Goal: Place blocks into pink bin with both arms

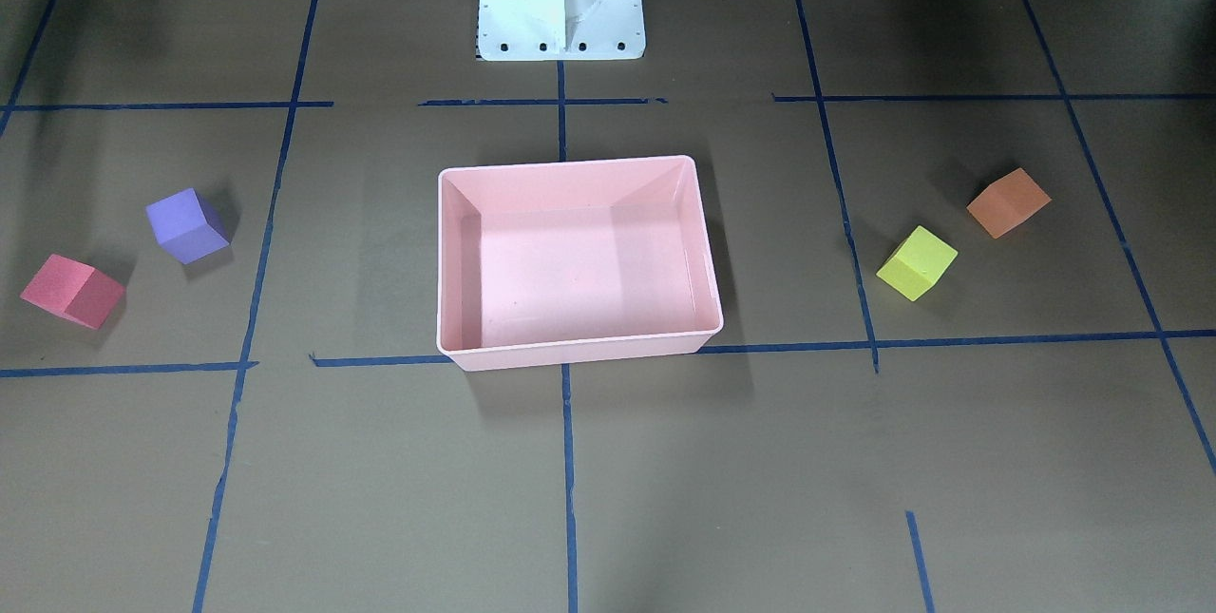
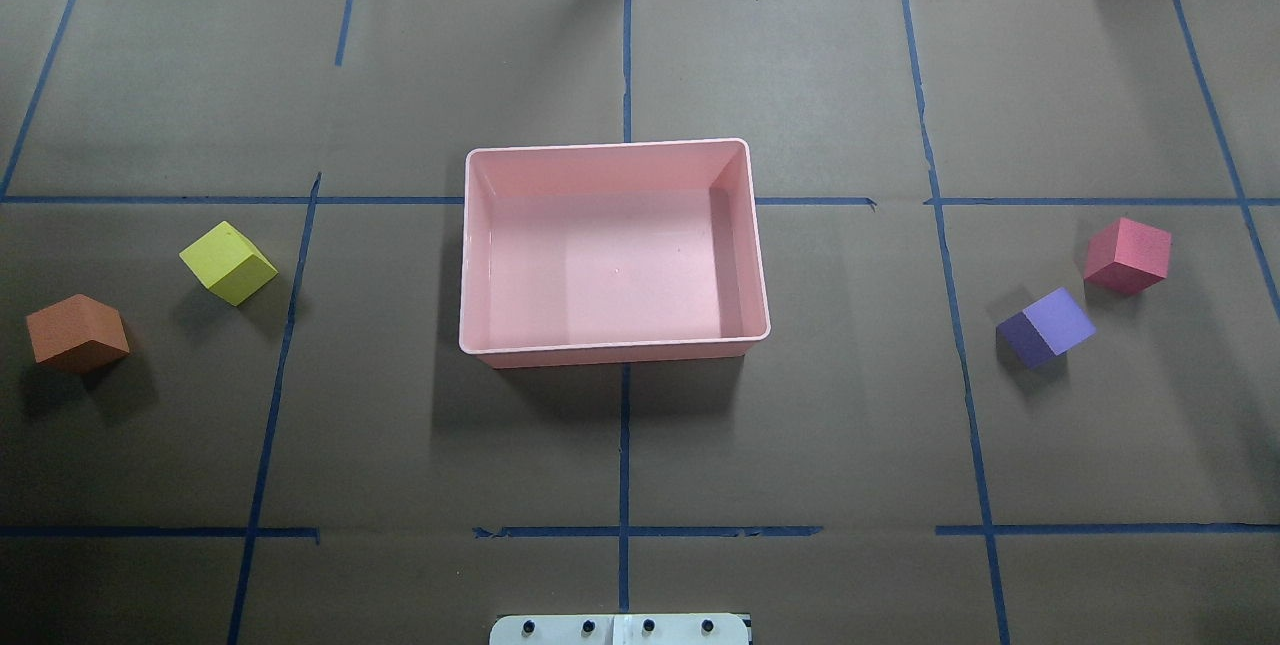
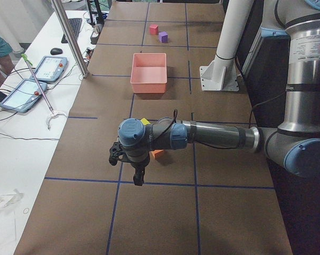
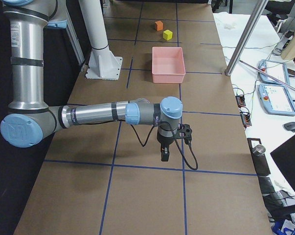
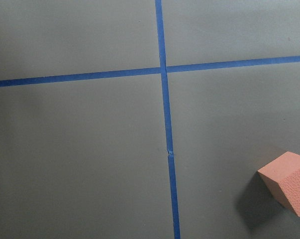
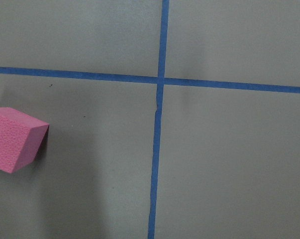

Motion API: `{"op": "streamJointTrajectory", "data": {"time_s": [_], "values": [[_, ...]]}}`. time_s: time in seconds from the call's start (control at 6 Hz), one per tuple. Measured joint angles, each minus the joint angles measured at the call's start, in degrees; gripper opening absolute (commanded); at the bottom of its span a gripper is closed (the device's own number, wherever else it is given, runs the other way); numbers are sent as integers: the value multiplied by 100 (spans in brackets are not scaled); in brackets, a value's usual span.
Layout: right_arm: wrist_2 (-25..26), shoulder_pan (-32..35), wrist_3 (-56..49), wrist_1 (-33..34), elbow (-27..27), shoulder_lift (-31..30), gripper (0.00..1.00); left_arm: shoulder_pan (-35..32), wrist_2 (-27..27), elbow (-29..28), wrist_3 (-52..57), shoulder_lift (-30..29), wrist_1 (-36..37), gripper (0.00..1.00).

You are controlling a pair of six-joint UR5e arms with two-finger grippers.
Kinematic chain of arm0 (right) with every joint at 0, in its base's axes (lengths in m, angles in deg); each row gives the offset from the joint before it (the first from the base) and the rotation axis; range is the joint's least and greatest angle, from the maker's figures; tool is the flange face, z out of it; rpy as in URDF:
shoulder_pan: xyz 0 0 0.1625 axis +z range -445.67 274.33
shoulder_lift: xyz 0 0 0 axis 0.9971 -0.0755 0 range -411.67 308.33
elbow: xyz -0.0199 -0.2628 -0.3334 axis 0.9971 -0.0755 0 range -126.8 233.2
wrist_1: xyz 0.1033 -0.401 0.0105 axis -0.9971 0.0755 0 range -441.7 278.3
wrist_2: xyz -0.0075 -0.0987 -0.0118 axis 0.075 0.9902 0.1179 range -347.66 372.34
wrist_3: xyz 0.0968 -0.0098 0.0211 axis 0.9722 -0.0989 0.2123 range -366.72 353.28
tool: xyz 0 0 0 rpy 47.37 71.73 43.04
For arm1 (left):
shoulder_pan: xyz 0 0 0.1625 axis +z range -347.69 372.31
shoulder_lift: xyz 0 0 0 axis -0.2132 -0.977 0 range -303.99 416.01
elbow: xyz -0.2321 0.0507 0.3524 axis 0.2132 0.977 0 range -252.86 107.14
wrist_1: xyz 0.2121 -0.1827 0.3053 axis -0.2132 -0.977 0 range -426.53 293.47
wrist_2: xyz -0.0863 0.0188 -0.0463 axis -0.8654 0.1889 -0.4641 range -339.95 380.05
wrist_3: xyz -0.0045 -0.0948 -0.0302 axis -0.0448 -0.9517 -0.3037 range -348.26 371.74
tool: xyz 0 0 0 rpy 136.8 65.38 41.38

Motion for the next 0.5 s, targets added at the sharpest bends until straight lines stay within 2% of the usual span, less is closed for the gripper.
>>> {"op": "streamJointTrajectory", "data": {"time_s": [0.5], "values": [[14,-81,6,-13,94,6,100,155,24,-11,-47,-123,-134,100]]}}
